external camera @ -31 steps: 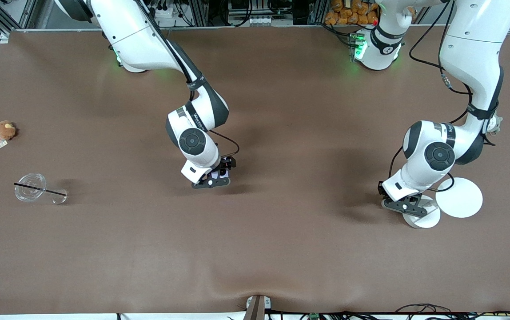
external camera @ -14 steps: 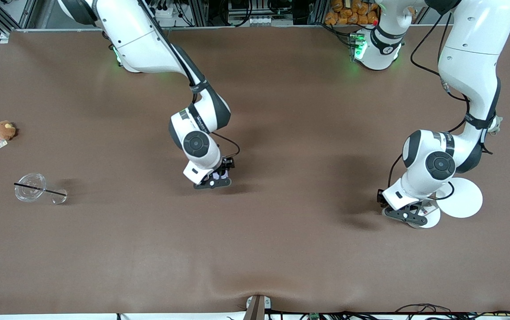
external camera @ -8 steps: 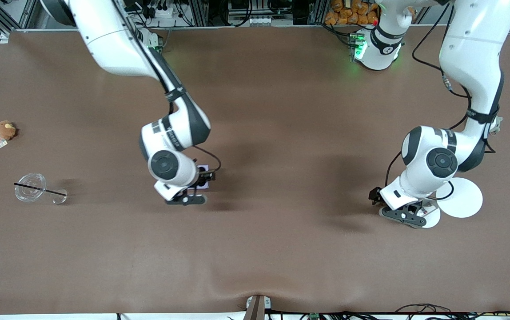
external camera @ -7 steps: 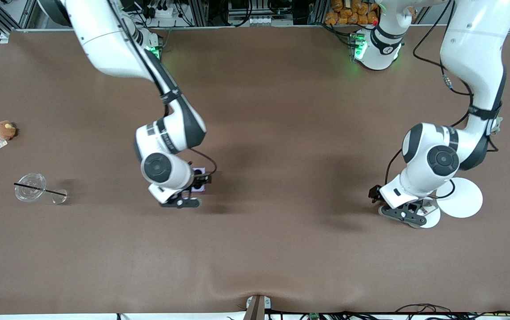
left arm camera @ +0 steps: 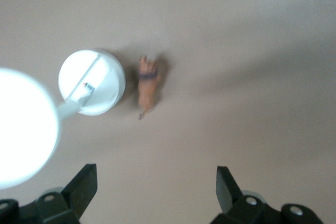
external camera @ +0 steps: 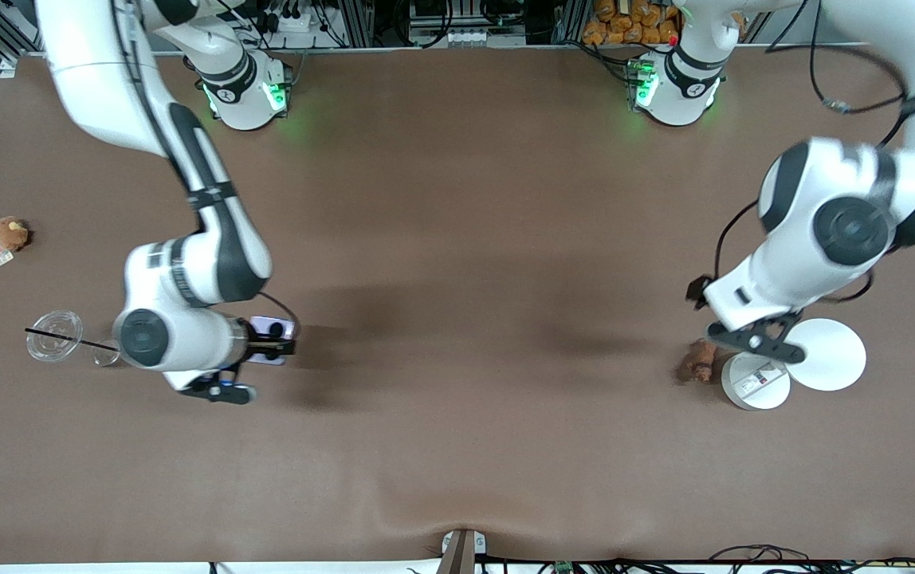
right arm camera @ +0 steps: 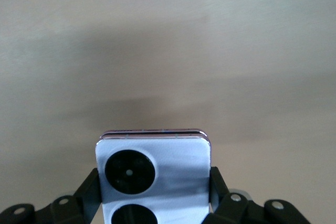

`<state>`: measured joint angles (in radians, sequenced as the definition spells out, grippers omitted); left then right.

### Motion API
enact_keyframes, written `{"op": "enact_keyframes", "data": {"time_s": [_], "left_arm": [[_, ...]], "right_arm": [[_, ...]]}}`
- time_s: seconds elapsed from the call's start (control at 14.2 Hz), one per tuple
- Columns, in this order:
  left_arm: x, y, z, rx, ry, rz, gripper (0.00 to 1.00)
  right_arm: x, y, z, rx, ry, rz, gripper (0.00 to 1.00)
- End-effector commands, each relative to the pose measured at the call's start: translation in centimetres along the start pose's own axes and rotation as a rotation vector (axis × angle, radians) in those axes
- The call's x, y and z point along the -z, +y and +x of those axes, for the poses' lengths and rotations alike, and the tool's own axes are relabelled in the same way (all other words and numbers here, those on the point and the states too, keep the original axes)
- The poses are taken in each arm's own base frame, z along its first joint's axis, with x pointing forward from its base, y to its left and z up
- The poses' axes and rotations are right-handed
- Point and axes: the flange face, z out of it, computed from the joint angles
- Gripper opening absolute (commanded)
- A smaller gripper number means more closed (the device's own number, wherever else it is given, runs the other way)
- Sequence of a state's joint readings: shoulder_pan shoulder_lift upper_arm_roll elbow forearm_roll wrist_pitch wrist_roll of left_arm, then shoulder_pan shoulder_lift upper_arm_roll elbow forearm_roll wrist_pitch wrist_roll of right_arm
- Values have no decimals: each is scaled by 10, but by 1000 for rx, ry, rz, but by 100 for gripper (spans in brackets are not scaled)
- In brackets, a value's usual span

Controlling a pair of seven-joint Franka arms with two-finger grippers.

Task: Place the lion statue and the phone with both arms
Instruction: 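Carry the phone toward the glass cup while the left gripper withdraws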

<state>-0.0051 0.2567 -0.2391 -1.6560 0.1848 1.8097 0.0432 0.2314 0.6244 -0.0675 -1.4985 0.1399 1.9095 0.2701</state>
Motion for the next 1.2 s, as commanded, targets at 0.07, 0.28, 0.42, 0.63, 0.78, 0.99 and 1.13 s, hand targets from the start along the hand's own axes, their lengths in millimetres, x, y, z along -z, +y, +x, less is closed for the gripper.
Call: {"op": "enact_keyframes", "data": {"time_s": [0.07, 0.28, 0.42, 0.63, 0.78, 0.99, 1.13], "left_arm": [[101, -16, -46, 45, 11, -47, 100], [149, -50, -74, 110, 3, -53, 100], [174, -64, -102, 149, 16, -42, 100], [207, -60, -125, 169, 76, -29, 100], [214, -73, -137, 201, 92, -38, 100], [217, -95, -148, 253, 115, -119, 100], [215, -104, -151, 276, 112, -120, 100]], "right_arm": [[1, 59, 4, -32, -34, 0, 0], [-17, 115, 13, 12, -37, -49, 0], [-34, 156, 17, 53, -14, -32, 0], [-42, 194, 20, 44, 6, -16, 0], [-44, 197, 23, 35, 20, -8, 0], [-59, 202, 29, 54, 43, -10, 0], [-69, 210, 26, 57, 45, -9, 0]]}}
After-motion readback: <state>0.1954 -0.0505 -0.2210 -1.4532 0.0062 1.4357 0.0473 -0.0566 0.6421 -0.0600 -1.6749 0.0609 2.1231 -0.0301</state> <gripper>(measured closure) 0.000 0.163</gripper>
